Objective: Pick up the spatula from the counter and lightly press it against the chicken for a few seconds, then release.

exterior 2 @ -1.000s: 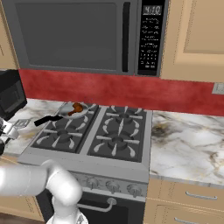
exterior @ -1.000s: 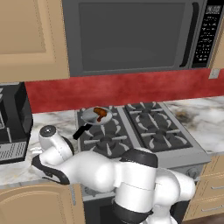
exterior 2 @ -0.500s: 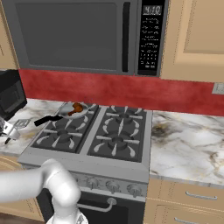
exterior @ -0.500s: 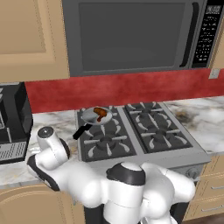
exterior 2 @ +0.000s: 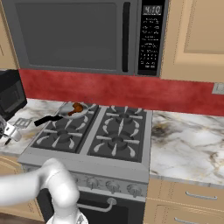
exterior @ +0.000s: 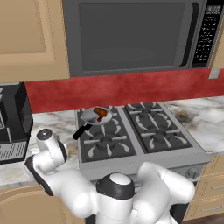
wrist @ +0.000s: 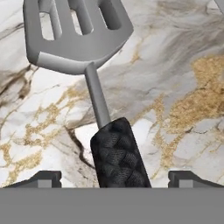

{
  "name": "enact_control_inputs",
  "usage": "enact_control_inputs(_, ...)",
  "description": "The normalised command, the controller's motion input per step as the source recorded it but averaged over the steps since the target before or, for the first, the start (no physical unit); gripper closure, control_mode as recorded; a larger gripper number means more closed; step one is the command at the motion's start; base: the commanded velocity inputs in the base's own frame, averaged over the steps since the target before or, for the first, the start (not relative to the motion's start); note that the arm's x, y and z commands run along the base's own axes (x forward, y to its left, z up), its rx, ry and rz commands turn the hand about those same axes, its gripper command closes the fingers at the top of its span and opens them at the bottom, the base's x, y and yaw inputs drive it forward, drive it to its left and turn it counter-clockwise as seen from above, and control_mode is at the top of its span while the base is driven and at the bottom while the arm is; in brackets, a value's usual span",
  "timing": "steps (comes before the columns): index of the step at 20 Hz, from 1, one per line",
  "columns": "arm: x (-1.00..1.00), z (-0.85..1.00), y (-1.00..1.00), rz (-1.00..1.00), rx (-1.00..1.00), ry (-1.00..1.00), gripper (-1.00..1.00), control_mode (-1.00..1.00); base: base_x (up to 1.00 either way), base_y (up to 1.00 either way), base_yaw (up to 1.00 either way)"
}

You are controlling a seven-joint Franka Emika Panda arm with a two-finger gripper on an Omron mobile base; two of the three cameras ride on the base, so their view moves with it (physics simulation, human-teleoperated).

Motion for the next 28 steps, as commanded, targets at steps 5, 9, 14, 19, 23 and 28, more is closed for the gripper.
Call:
enact_control_inputs(5,0.13,-0.11,0.03,-0.05,0.00,0.00,1.00,-1.00,0.00,0.00,0.00)
enact_control_inputs(9,0.01,0.00,-0.08,-0.03,0.00,0.00,1.00,-1.00,0.00,0.00,0.00)
enact_control_inputs(14,0.00,0.00,-0.18,-0.01,0.00,-0.01,1.00,-1.00,0.00,0.00,0.00)
enact_control_inputs(19,-0.08,0.13,-0.34,0.00,0.00,-0.09,1.00,-1.00,0.00,0.00,0.00)
enact_control_inputs(23,-0.18,0.26,-0.28,0.02,0.00,-0.11,1.00,-1.00,0.00,0.00,0.00)
enact_control_inputs(28,-0.21,0.43,-0.36,0.09,0.01,-0.09,1.00,-1.00,0.00,0.00,0.00)
